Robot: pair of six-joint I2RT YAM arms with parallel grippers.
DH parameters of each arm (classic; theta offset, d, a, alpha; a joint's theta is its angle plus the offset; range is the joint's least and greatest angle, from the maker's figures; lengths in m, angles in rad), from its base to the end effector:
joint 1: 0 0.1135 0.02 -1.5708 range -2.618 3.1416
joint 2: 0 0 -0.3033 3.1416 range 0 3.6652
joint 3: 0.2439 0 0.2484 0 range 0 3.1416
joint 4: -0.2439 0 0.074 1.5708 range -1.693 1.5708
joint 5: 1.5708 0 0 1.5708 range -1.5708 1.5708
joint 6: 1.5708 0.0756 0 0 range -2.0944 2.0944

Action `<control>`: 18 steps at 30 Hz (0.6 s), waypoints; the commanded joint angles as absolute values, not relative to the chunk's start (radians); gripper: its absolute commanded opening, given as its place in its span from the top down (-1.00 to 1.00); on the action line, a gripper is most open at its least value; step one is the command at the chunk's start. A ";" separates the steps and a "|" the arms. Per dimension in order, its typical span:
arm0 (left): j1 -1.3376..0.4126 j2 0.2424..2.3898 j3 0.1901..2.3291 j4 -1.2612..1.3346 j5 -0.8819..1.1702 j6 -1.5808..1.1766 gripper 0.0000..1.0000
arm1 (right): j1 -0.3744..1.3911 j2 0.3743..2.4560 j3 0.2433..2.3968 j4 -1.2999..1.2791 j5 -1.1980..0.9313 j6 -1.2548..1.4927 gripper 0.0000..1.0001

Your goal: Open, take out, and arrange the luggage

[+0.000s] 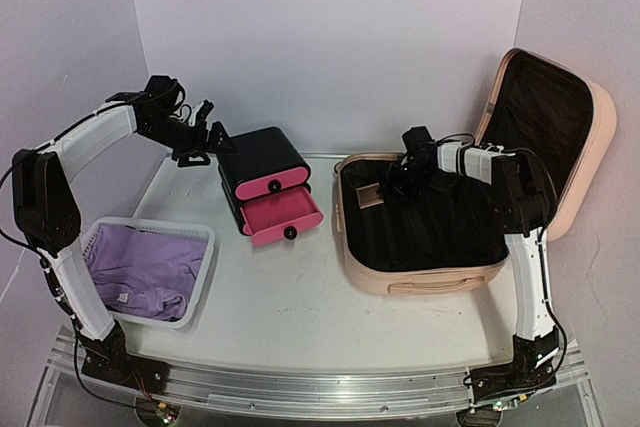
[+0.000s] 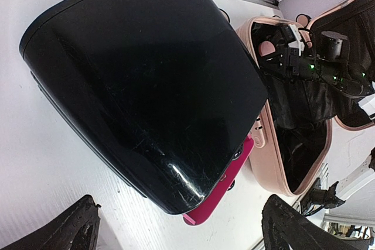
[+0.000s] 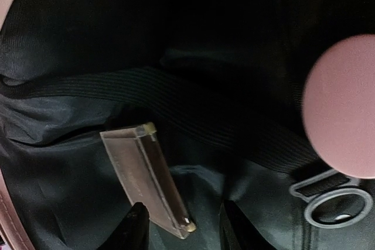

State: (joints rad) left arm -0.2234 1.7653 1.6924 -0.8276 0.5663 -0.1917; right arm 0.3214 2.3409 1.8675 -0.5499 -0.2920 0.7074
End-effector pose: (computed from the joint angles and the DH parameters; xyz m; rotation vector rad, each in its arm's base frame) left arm 0.3899 -0.1302 0.3454 0.2886 2.4586 -0.8780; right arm 0.5143 0.1942 0.1497 0.4108 2.6865 0.7228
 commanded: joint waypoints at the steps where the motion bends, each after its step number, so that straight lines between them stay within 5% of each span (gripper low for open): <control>1: -0.218 1.743 1.695 -0.793 0.585 -0.193 -0.94 | 0.326 2.366 1.945 -0.526 -0.358 0.721 0.16; 18: -0.217 1.749 1.695 -0.793 0.588 -0.195 -0.94 | 0.335 2.404 1.959 -0.425 -0.440 0.781 0.41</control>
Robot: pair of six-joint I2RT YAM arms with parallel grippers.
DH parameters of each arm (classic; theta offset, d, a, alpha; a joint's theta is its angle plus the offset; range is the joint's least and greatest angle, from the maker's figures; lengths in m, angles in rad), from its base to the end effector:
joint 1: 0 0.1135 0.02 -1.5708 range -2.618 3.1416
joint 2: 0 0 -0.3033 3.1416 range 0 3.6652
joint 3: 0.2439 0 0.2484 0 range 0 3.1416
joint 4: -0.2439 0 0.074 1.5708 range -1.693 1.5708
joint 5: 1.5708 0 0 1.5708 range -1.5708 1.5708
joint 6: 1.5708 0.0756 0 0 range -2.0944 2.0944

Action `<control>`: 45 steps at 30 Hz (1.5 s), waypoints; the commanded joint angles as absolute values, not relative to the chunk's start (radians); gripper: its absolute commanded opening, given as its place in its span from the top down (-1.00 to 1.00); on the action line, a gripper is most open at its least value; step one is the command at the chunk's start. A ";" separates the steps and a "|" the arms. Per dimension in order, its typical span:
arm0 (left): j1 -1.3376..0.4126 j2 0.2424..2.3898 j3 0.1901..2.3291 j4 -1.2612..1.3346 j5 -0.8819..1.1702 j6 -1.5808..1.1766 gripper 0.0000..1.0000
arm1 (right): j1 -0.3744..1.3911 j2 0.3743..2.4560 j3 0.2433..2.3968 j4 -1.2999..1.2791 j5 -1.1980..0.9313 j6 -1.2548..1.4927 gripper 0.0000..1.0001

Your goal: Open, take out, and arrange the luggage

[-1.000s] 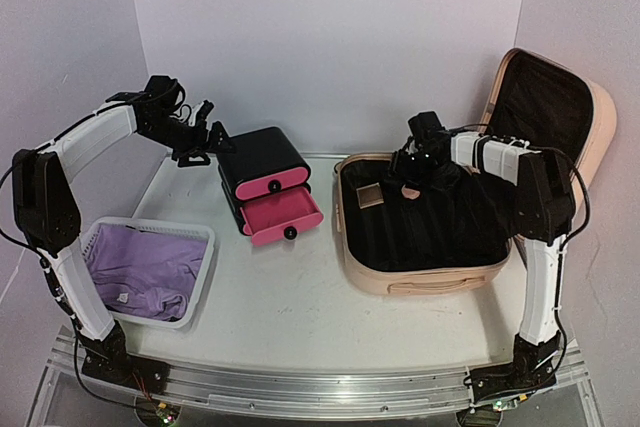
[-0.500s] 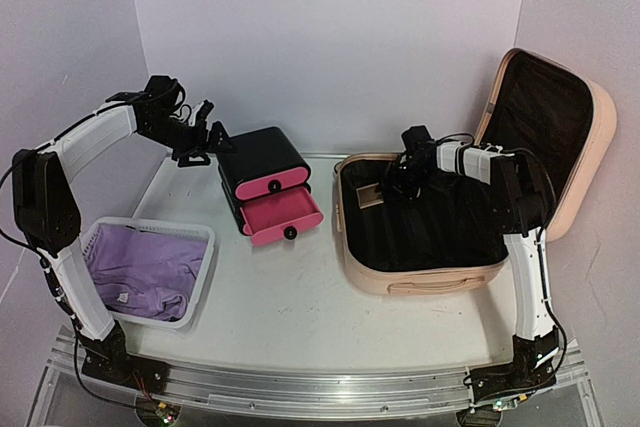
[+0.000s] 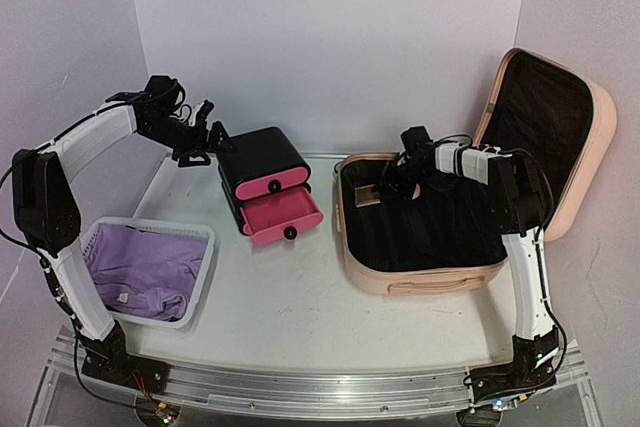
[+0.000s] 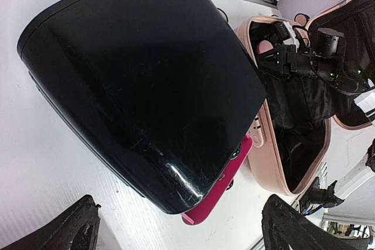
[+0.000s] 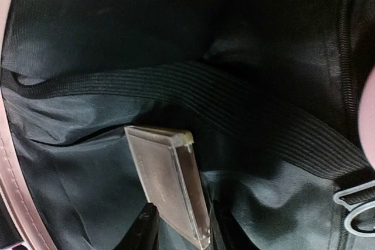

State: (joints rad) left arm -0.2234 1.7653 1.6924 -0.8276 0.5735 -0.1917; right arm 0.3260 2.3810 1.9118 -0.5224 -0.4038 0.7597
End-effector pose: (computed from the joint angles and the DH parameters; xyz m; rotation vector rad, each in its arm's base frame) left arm 0.3896 -0.1306 0.3456 0.2918 2.4572 -0.8870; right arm 0.5214 0.2076 0.1470 0.4220 2.6842 0.8928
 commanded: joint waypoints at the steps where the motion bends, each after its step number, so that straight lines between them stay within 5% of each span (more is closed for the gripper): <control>1: -0.217 1.749 1.695 -0.793 0.588 -0.195 -0.94 | 0.336 2.409 1.960 -0.423 -0.440 0.787 0.41; 9: -0.218 1.752 1.695 -0.793 0.585 -0.193 -0.94 | 0.340 2.417 1.936 -0.356 -0.425 0.836 0.52; 17: -0.218 1.753 1.695 -0.792 0.588 -0.195 -0.95 | 0.340 2.360 1.821 -0.189 -0.376 0.960 1.00; 34: -0.218 1.738 1.694 -0.792 0.596 -0.200 -0.94 | 0.367 1.909 1.488 -0.132 -0.295 1.014 1.00; 45: -0.218 1.735 1.695 -0.787 0.615 -0.208 -0.95 | 0.730 1.807 1.508 -0.219 -0.038 1.244 1.00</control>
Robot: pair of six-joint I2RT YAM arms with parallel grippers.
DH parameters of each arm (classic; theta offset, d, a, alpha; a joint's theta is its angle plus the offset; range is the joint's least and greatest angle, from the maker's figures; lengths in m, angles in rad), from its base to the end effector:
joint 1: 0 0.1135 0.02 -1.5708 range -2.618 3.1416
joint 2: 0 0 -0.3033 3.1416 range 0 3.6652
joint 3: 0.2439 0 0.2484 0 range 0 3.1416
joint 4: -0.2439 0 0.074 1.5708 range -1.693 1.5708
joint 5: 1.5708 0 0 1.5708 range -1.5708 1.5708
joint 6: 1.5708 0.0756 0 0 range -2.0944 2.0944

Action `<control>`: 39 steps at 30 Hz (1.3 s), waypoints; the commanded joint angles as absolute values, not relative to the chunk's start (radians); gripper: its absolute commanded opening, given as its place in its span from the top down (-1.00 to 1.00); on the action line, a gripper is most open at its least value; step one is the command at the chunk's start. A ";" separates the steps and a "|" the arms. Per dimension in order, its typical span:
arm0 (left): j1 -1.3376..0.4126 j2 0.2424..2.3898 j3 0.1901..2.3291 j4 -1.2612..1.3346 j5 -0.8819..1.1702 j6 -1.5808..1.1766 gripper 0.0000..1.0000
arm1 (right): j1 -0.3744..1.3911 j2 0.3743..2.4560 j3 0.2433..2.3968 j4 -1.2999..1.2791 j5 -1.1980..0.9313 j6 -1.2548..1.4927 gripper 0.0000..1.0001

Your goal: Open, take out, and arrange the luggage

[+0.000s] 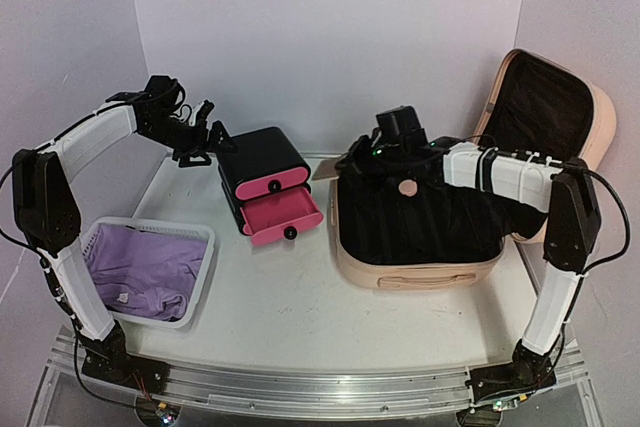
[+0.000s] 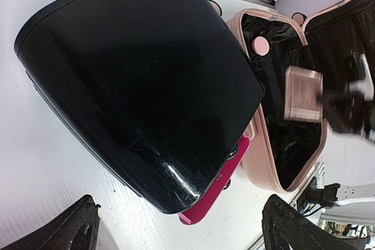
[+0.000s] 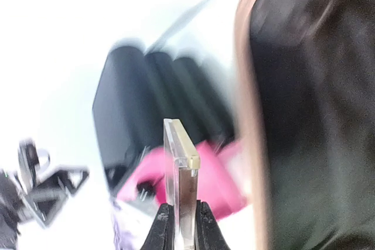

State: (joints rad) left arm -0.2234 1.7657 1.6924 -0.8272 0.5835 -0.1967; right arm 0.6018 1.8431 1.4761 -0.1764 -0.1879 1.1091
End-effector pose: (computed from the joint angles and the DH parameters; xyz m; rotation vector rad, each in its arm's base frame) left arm 0.3893 -0.1312 0.3458 0.2902 2.4570 -0.9015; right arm 0.3836 0.2806 0.2985 0.4687 2.3058 1.1460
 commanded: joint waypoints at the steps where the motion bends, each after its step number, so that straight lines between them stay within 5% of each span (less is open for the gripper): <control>1: -0.218 1.735 1.695 -0.787 0.618 -0.211 -0.94 | 0.762 1.815 1.526 -0.241 -0.009 1.272 1.00; 10: -0.218 1.716 1.689 -0.778 0.623 -0.216 -0.94 | 0.922 1.910 1.636 -0.322 0.175 1.421 1.00; 34: -0.218 1.668 1.685 -0.769 0.634 -0.222 -0.95 | 0.981 2.277 1.955 -0.332 0.392 1.654 1.00; 39: -0.218 1.666 1.684 -0.768 0.631 -0.221 -0.95 | 0.983 2.318 1.998 -0.331 0.376 1.635 0.69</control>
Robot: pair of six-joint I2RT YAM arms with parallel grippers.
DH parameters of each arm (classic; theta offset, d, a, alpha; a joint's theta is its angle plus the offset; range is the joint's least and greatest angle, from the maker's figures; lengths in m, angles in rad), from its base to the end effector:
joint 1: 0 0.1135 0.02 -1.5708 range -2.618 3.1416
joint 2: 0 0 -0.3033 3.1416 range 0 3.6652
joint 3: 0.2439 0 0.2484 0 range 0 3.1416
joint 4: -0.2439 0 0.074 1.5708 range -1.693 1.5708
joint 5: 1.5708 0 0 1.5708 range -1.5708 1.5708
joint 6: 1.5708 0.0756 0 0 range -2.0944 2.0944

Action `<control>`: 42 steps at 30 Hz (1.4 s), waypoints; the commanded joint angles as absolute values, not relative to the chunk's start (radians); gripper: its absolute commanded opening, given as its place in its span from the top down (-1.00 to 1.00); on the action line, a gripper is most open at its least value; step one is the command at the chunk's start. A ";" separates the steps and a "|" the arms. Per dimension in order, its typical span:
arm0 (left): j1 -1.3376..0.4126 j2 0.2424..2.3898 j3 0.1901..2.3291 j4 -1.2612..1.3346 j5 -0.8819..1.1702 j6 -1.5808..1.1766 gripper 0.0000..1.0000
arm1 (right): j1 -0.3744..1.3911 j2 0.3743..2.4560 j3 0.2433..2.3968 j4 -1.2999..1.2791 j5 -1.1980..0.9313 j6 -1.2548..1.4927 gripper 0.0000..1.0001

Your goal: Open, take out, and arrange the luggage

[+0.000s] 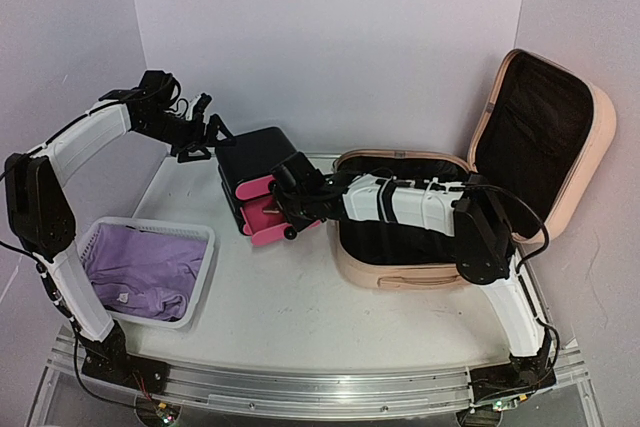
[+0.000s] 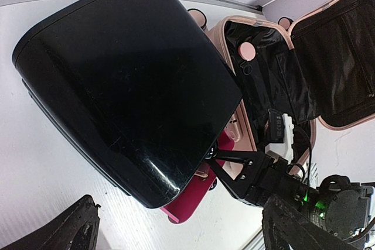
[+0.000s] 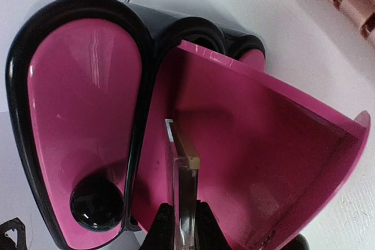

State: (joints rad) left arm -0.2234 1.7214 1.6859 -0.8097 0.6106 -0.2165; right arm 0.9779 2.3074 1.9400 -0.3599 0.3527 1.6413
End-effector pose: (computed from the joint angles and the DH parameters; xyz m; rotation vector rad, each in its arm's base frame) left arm 0.3792 -0.1306 0.3631 0.2959 2.4032 -0.9386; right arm 0.3449 0.4652 0.2112 0.9769 2.2385 0.9433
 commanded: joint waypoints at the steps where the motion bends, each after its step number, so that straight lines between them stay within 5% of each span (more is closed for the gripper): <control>1: -0.218 1.666 1.683 -0.767 0.630 -0.221 -0.95 | 0.982 2.314 1.991 -0.331 0.360 1.631 0.60; 8: -0.217 1.670 1.684 -0.768 0.635 -0.224 -0.95 | 0.984 2.220 1.893 -0.304 0.283 1.460 -0.06; 17: -0.218 1.678 1.680 -0.766 0.627 -0.221 -0.95 | 0.985 2.042 1.776 -0.307 0.199 1.164 -0.15; 27: -0.218 1.683 1.680 -0.767 0.630 -0.222 -0.95 | 0.985 1.909 1.629 -0.554 0.001 0.475 -0.95; 42: -0.218 1.712 1.678 -0.765 0.629 -0.222 -0.95 | 0.998 2.151 1.745 -0.565 0.088 0.277 -0.97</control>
State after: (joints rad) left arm -0.2234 1.7214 1.6783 -0.8024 0.6109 -0.2173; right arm 1.0061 2.1143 1.7016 -0.6079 0.0174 0.3092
